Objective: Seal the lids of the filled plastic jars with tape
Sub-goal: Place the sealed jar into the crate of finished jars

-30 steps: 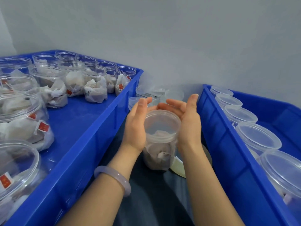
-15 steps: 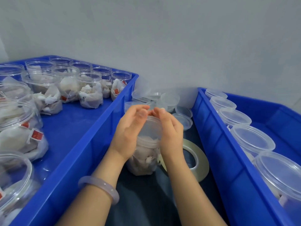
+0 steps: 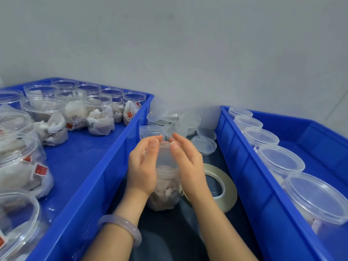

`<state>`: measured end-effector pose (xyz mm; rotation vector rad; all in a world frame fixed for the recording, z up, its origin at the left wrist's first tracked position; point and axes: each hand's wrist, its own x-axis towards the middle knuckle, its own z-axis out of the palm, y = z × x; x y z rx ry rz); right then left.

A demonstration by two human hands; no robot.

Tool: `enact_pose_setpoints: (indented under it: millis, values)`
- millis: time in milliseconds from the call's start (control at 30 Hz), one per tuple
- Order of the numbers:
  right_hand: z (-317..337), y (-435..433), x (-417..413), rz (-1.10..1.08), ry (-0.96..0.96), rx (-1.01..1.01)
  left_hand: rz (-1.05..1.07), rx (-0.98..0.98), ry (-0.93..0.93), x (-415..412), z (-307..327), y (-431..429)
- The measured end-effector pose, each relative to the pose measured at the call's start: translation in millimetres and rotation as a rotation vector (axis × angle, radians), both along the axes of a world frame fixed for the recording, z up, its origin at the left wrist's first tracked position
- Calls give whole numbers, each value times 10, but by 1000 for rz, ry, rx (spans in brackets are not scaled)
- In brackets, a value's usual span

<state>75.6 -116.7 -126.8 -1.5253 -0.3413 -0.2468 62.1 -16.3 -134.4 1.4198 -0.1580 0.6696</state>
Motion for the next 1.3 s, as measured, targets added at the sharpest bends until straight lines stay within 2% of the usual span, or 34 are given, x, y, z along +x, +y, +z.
enact_pose_setpoints:
  millis: [133, 400, 567, 767, 933, 1300]
  values:
    - [-53, 84, -10, -158, -25, 90, -15, -5, 4, 21, -18, -4]
    - [-96, 79, 2, -127, -36, 105, -19, -41, -5, 28, -68, -8]
    - [-108, 39, -7, -52, 69, 120, -51, -125, 94, 59, -67, -16]
    - [-95, 63, -54, -97, 12, 119, -38, -142, 112, 47, -69, -23]
    - [-116, 74, -38, -95, 17, 144, -62, -50, 56, -4, -112, 5]
    - [-152, 115, -30, -170, -33, 170, -23, -78, 48, 5, -154, -18]
